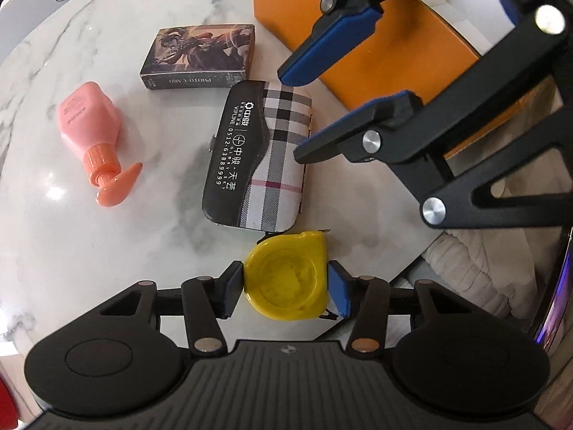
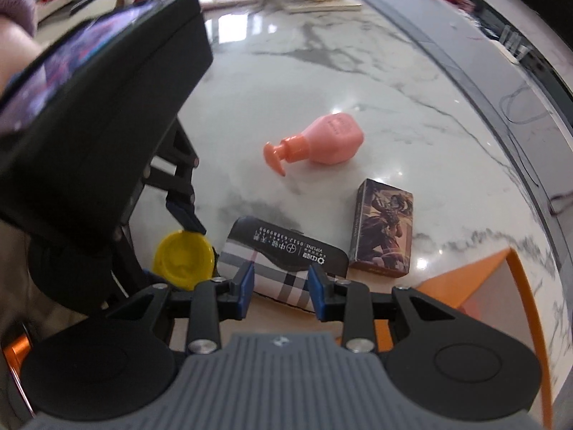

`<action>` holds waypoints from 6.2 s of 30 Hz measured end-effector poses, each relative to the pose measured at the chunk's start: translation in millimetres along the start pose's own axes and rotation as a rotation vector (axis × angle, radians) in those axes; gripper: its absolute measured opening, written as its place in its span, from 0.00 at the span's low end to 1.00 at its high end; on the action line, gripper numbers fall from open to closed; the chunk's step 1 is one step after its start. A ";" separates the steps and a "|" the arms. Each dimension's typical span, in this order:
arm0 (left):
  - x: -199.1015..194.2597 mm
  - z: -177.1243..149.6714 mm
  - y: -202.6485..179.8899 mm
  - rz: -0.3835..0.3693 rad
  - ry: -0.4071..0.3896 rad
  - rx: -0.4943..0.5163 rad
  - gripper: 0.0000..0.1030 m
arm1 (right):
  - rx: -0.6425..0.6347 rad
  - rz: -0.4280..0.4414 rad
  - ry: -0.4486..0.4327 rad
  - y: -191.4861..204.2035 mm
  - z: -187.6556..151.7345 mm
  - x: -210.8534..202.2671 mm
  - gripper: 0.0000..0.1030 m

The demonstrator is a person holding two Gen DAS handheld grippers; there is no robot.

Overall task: Organize rigid objects
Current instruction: 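Grasp the yellow tape measure with the left tool while the right grasps the plaid pouch, then carry the tape measure and plaid pouch into the orange box with both tools, then lower the tape measure with the left tool while the right releases the plaid pouch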

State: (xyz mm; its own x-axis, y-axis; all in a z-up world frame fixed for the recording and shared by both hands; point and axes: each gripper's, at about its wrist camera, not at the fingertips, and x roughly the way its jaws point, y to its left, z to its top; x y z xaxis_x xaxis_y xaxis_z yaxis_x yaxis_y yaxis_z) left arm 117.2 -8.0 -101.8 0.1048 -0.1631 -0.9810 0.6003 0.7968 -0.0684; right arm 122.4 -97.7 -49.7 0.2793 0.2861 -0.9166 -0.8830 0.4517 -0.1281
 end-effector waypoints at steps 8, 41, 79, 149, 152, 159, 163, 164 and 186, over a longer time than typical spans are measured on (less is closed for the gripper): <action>-1.2 -1.2 26.2 0.035 0.002 -0.151 0.55 | -0.138 0.029 0.082 -0.8 8.2 18.6 0.39; -19.0 -28.5 93.9 0.045 -0.192 -0.544 0.55 | 0.130 0.076 0.371 -40.4 56.5 100.4 0.70; -20.5 -35.1 98.7 0.030 -0.223 -0.585 0.55 | 0.325 -0.009 0.284 -14.3 31.9 96.2 0.63; -40.4 122.9 -84.6 -0.110 -0.348 -0.202 0.55 | 0.805 -0.328 0.340 -134.9 -202.4 -22.4 0.63; -40.7 123.2 -88.5 -0.107 -0.355 -0.187 0.55 | 0.826 -0.311 0.349 -136.9 -206.2 -16.4 0.63; -40.1 123.3 -89.7 -0.102 -0.352 -0.186 0.55 | 0.862 -0.285 0.330 -134.2 -210.1 -11.9 0.63; -39.5 121.8 -89.6 -0.102 -0.348 -0.191 0.55 | 0.884 -0.261 0.310 -137.2 -213.6 -13.8 0.64; -39.3 121.8 -89.7 -0.102 -0.347 -0.192 0.55 | 0.887 -0.259 0.308 -137.0 -214.2 -13.8 0.64; -35.4 120.3 -101.2 -0.119 -0.330 -0.171 0.55 | 0.907 -0.420 0.079 -111.6 -209.3 -52.3 0.64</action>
State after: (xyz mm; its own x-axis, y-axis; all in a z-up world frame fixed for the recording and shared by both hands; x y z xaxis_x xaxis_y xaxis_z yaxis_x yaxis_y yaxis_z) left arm 148.1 -152.8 -38.3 0.3086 -0.4164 -0.8552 0.4856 0.8421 -0.2348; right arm 127.4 -340.0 -66.8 0.4479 -0.0867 -0.8899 -0.0876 0.9862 -0.1402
